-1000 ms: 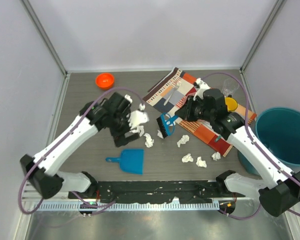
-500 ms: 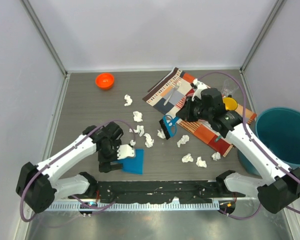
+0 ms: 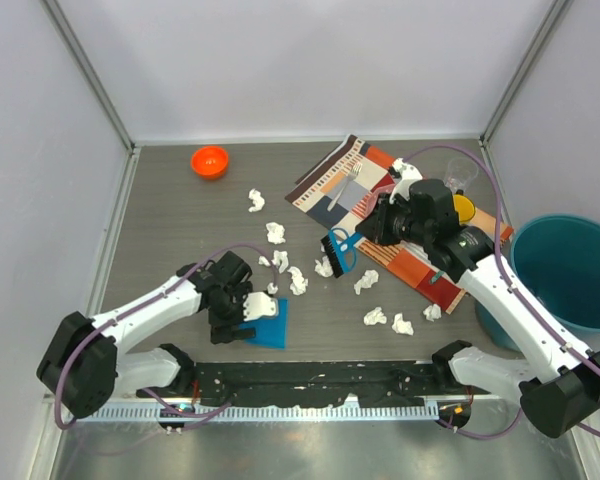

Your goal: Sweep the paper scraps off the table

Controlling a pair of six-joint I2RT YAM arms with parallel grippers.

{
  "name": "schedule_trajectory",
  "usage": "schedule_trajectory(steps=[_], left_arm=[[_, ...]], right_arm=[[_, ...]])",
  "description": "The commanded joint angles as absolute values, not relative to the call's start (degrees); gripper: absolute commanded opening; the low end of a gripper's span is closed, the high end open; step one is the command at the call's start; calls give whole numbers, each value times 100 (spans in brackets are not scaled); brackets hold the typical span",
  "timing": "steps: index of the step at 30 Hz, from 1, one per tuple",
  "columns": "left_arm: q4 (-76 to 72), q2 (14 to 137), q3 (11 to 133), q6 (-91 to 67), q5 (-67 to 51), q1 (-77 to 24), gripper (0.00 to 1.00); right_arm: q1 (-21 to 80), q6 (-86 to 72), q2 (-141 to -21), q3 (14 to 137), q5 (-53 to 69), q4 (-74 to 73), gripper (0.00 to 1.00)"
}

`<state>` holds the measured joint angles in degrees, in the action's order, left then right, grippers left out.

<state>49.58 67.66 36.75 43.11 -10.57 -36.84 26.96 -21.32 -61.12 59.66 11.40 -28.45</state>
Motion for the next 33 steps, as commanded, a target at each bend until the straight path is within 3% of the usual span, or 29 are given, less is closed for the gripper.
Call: schedule_trajectory(steps=[1,5,9,11,13,18,22,26,33], left_arm=[[4413,6794,3411,4429,-941,-3665,84],[4535,6777,3349,4473,-1046,-3665,67],[4834,6706,3375,4518,-1028,-3665,36],[4965,6662,3384,4509,-1011,-3665,26],[5062,6610,3427,4361,-976,-3665,0],[5273,6486,3664,3903,-476,-3656,0],[5388,6399,3753,3753,-53,-3341,0],[5467,6354,3797,3964,-53,-2613,0],[5335,7232,4402,3876,-53,-1733,0]], right_arm=[[2725,-2162,-6038,5994,1046,-2672,1],[2725,-2171,-6091,6038,1046,-2637,1],[2725,-2197,-6143,6091,1090,-2628,1],[2725,-2224,-6187,6117,1125,-2593,1],[2725,-2285,-6231,6100,1160,-2523,1],[2777,-2382,-6433,6196,1090,-2180,1],[3302,-1849,-6854,6529,371,-1908,1],[3734,-935,-7636,6916,-421,-1417,1],[3911,295,-9164,7452,-615,-133,1]])
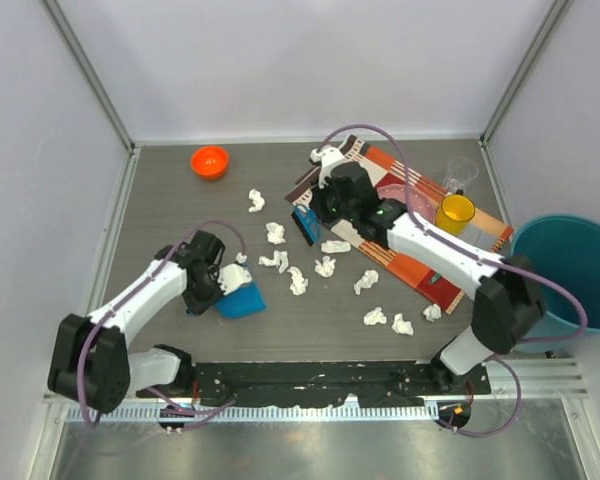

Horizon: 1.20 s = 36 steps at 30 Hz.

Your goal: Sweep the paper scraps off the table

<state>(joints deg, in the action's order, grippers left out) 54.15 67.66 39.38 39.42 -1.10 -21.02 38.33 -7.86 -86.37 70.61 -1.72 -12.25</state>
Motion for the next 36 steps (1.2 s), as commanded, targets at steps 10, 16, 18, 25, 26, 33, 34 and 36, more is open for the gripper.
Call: schedule_trajectory(steps=[10,16,18,25,26,33,34,36], left_arm=[[5142,7963,4729,3815,-79,-1661,0],[4966,8191,4878,3683,-106,-1652,0],[4826,8288,4904,3674,-53,-1661,0],[4676,8762,5255,3507,-53,-1652,0],[4650,8780,5291,3498,-53,-1661,0],[4535,8903,5458,3393,352,-1652,0],[4509,8903,5458,3384,308,-1652,0],[4465,8912,5458,3358,229,-1644,0]], right_arm=[[4368,2180,-10476,7804,-404,713,1],[4386,734,-10389,7823,-316,247,1],[4386,187,-10301,7726,-448,220,1],[4596,-1546,-10195,7445,-536,544,1],[4692,-1651,-10195,7401,-484,649,1],[4922,-1924,-10152,7269,-79,862,1],[4922,-1977,-10108,7225,199,887,1],[4957,-2082,-10038,7163,263,1001,1]])
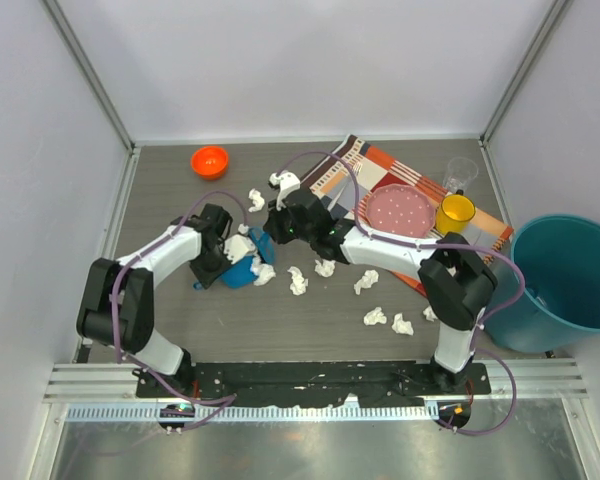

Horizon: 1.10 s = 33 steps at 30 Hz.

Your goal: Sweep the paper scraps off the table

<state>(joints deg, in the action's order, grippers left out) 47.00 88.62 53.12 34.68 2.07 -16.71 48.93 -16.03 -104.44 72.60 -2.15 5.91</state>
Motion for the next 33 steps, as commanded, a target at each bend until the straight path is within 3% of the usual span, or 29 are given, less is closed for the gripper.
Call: schedule_trajectory(steps=[1,12,19,25,28,33], left_arm=[[4491,8921,5493,3357,185,-1644,0],[4623,8895,5581,3384,-377,-1652,0],[4737,8737,5415,3656,-430,-1635,0],[4667,8429,5203,3815,-659,-1626,0],[4693,8437,5221,3788,-467,-1626,0],[5018,8403,5212,4121,-273,-1390,0]], right_arm=[[4974,-2109,-9959,7120,255,1037,1],[5045,-2303,-9756,7216,-193,1099,1],[4966,-1873,-9414,7471,-1439,-237,1],[4913,-1678,-8825,7409,-1625,-728,1],[4913,-2116,-8772,7462,-1539,-1475,1],[5036,-2592,-8570,6892,-169,-1705,1]])
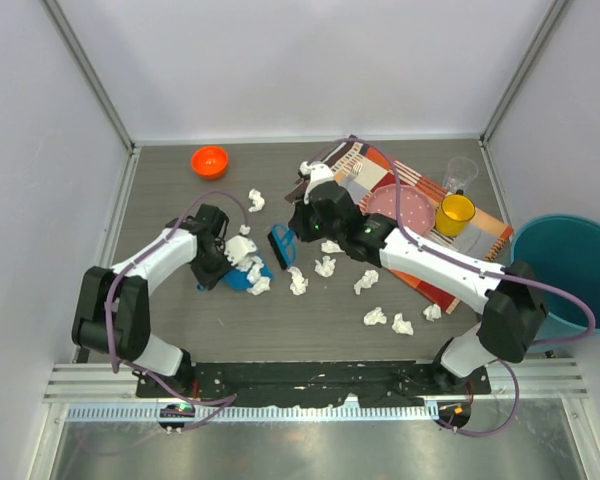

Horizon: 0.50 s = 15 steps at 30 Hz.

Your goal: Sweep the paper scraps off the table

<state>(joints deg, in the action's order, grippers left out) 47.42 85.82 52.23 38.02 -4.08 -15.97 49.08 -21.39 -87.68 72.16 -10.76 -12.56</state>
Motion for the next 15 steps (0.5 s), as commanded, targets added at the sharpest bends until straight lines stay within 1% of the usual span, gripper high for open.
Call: schedule_trajectory(steps=[1,2,4,6,7,9,13,15], left_arm=[[5114,8385,5203,4200,-229,-1345,0],[5272,8367,5203,4297,-150,-1301,0],[5413,8306,5212,4377,-44,-1213,0],[5484,8244,5186,4438,-53,-1195,0],[5484,8175,5177,4447,-44,-1195,0],[5493,8148,5177,4421,-114,-1195,0],[5528,8191,5238,4289,-281,-1195,0],[5537,8209,5238,4280,-325,-1195,0]], right_arm=[[5123,-2671,-8535,6847,-80,-1714,1],[5168,-2689,-8456,6803,382,-1705,1],[5238,-2725,-8411,6698,797,-1670,1],[5299,-2637,-8359,6523,1708,-1285,1],[5361,-2602,-8367,6469,1905,-1144,1],[5572,-2487,-8533,6477,1986,-923,1],[5783,-2540,-9034,6609,1513,-818,1],[5862,-2610,-9140,6548,1311,-537,1]])
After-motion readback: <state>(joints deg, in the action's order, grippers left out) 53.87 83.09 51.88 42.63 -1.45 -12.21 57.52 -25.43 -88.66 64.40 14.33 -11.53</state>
